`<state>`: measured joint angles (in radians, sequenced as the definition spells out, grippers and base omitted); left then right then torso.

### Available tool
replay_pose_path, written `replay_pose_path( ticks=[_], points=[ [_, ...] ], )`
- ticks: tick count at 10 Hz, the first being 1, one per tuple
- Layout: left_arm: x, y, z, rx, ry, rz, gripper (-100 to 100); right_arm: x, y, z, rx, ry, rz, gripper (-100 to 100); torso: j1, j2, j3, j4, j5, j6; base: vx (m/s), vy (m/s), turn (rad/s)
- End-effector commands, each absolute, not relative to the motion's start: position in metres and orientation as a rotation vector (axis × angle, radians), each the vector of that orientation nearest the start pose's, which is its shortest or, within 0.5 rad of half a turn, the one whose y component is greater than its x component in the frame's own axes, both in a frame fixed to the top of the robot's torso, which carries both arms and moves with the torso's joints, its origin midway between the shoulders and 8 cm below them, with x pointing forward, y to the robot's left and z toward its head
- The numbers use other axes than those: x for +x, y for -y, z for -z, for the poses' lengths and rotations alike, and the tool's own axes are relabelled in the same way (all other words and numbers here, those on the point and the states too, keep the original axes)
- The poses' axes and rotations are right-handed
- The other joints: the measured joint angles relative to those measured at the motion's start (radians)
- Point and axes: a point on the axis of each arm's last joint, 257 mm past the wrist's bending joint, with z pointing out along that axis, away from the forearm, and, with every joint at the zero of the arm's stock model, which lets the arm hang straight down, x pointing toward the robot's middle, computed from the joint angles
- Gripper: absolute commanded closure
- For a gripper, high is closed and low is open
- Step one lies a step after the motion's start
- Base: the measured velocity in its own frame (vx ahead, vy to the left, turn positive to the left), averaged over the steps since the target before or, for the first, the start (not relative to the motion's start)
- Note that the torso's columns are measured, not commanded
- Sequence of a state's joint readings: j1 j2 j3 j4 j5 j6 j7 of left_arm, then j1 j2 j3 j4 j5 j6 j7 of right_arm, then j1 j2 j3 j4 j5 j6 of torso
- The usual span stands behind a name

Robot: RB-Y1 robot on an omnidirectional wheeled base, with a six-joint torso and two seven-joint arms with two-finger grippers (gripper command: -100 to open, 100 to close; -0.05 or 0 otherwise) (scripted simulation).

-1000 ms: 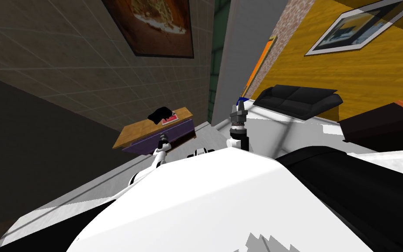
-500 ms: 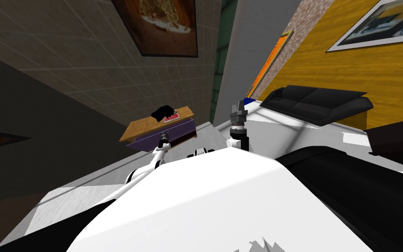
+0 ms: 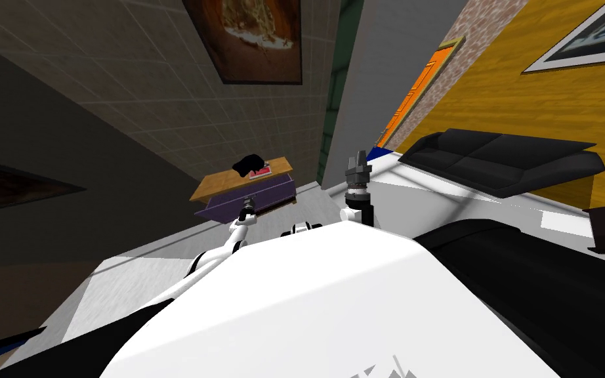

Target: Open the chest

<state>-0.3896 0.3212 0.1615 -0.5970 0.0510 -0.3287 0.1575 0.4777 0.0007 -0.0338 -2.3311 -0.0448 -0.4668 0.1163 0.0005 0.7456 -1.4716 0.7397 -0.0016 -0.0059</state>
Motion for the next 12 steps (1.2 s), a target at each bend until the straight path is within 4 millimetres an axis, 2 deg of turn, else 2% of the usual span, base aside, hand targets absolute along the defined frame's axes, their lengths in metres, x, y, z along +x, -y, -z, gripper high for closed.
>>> replay_pose_path(
  ticks=[1,4,5,6,8,9,10,12],
  points=[
    [0.584,-0.422,0.347,-1.418,-1.233,0.925,-100,0.337,0.291,-0.049,0.609,-0.584,-1.206,0,0.002,-0.003,-0.002,0.001,-0.001,0.0,-0.115,-0.046,0.012],
    [0.599,-0.427,0.331,-1.42,-1.23,0.922,-100,0.337,0.291,-0.049,0.608,-0.584,-1.205,0,0.002,-0.013,-0.007,-0.001,0.001,0.006,-0.05,0.002,-0.04],
    [0.609,-0.43,0.32,-1.422,-1.227,0.92,-100,0.337,0.291,-0.049,0.608,-0.584,-1.205,0,0.001,-0.011,-0.007,-0.002,0.001,0.006,-0.062,-0.001,-0.036],
    [0.609,-0.43,0.32,-1.422,-1.227,0.92,-100,0.337,0.291,-0.049,0.608,-0.584,-1.205,0,-0.001,-0.008,-0.004,-0.001,0.001,0.006,-0.051,-0.001,-0.02],
    [0.622,-0.435,0.302,-1.425,-1.222,0.917,-100,0.337,0.291,-0.049,0.608,-0.584,-1.205,0,-0.003,-0.005,-0.003,0.001,-0.001,0.006,-0.059,-0.01,-0.024],
    [0.616,-0.433,0.311,-1.431,-1.227,0.913,-100,0.337,0.291,-0.049,0.608,-0.584,-1.205,0,-0.005,-0.002,-0.001,0.003,-0.002,0.006,-0.026,0.0,-0.007],
    [0.615,-0.433,0.313,-1.437,-1.23,0.909,0,0.337,0.291,-0.049,0.608,-0.584,-1.205,0,-0.004,-0.003,-0.002,0.002,-0.001,0.006,0.0,0.0,0.0],
    [0.613,-0.433,0.318,-1.445,-1.235,0.904,0,0.337,0.291,-0.049,0.608,-0.584,-1.205,0,-0.002,-0.006,-0.003,0.001,0.0,0.006,0.0,0.0,0.0]
  ],
)
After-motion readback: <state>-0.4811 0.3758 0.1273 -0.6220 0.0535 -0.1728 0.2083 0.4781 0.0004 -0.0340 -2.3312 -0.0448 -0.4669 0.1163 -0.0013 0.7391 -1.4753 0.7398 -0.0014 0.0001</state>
